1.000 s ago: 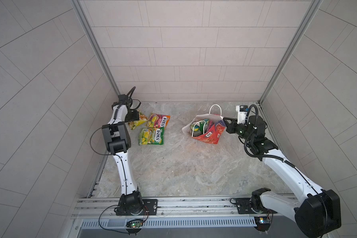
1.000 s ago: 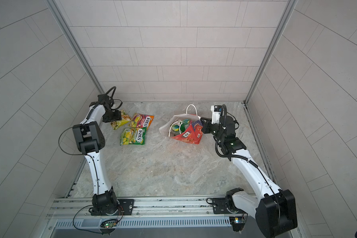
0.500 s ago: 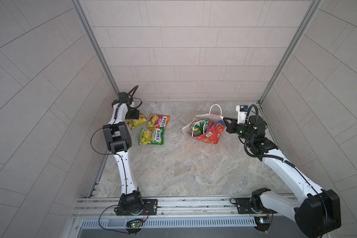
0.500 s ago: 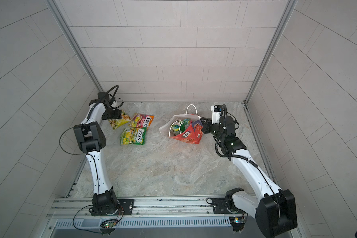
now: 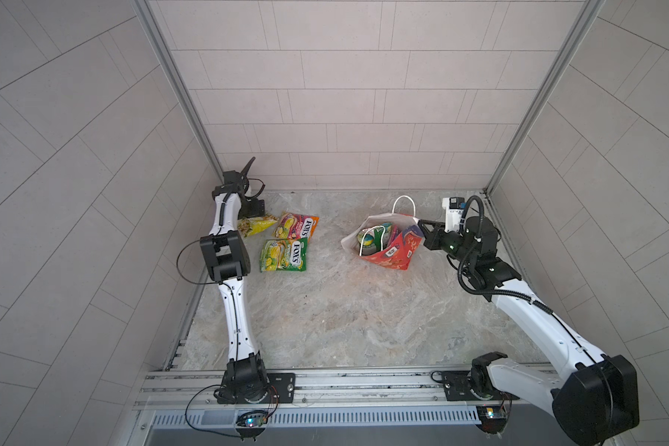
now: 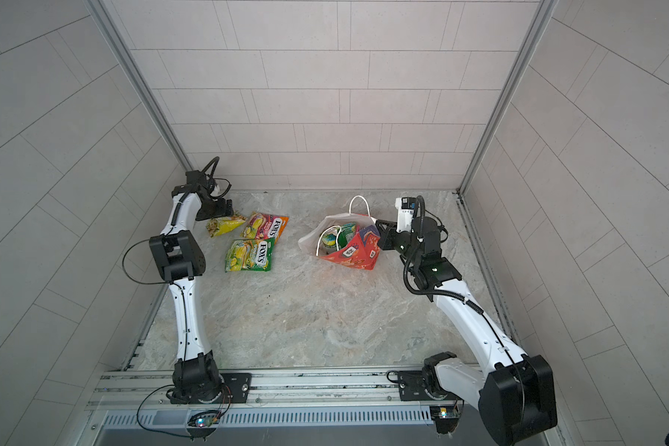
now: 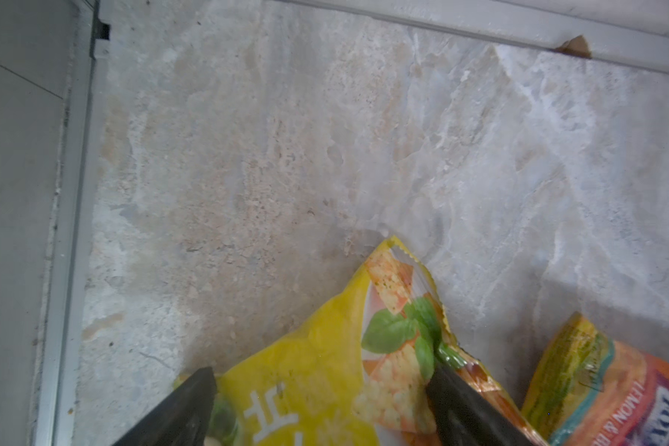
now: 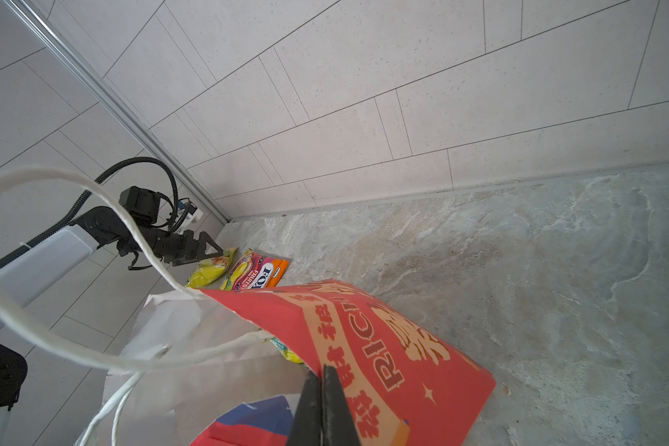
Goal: Take the snacks out of the paper bag
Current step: Rotate the snack at the top-left of the table.
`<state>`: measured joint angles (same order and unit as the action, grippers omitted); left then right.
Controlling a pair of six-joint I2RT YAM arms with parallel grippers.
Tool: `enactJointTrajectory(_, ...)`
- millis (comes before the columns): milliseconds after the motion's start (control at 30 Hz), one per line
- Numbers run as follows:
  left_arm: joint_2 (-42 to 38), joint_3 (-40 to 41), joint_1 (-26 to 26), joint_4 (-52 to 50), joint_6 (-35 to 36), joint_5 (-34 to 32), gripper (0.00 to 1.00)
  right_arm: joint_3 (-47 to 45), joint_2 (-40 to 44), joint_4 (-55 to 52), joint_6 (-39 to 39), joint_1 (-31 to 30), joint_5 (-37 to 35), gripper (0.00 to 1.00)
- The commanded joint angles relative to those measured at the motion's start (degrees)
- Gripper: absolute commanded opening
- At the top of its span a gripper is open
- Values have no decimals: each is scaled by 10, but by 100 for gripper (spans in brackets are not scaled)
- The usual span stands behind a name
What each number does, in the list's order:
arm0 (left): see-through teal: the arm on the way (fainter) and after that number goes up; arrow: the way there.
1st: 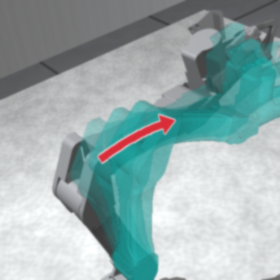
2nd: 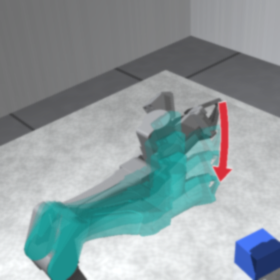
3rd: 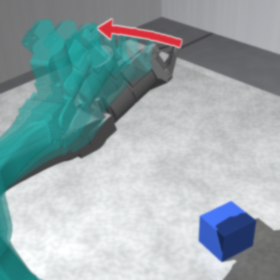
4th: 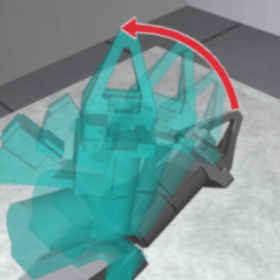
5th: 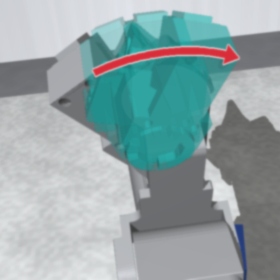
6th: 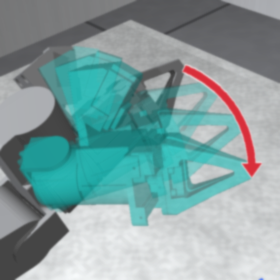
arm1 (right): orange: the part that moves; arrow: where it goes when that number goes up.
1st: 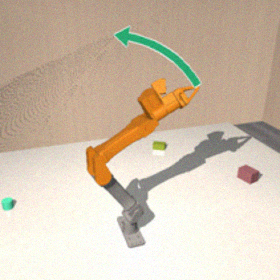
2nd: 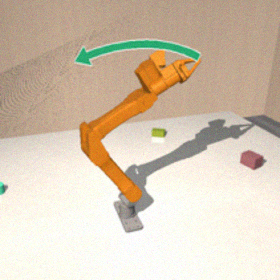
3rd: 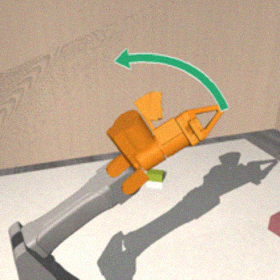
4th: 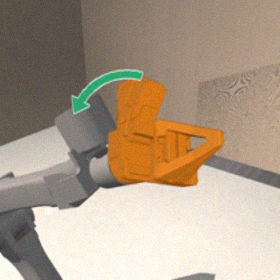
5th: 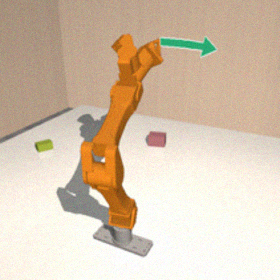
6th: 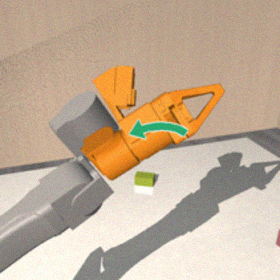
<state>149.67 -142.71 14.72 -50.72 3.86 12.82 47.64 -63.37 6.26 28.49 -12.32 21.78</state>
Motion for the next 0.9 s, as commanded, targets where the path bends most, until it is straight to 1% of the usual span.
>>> enactJointTrajectory(0, 12, -16, -1, 26, -2, 46, 93, -7, 4, -3, -4, 3, -4, 0)
enactJointTrajectory(133, 11, -15, -7, 69, 25, 68, 92, -7, 4, -4, -4, 3, -5, 0)
enactJointTrajectory(200, 9, -18, -11, 82, 45, 101, 92, -8, 4, -2, -4, 2, -6, 0)
enactJointTrajectory(300, 3, -16, -18, 102, 68, 119, 92, -7, 3, -3, -5, 3, -6, 0)
enactJointTrajectory(367, -1, -17, -21, 116, 66, 137, 92, -7, 3, -2, -5, 3, -6, 0)
enactJointTrajectory(500, -25, -8, -30, 110, 59, 120, 92, -5, 2, -5, -7, 3, -6, 0)
enactJointTrajectory(600, -64, 33, -32, 126, 29, 101, 91, -4, 1, -5, -8, 3, -8, 0)
enactJointTrajectory(667, -100, 70, -32, 142, 13, 102, 89, -4, -2, -4, -8, 3, -5, 0)
enactJointTrajectory(767, -173, 155, -39, 183, -25, 94, 86, -1, -2, -7, -11, 3, -3, 0)
enactJointTrajectory(867, -283, 283, -64, 259, -48, 59, 85, 7, 0, -17, -26, 3, 7, 0)
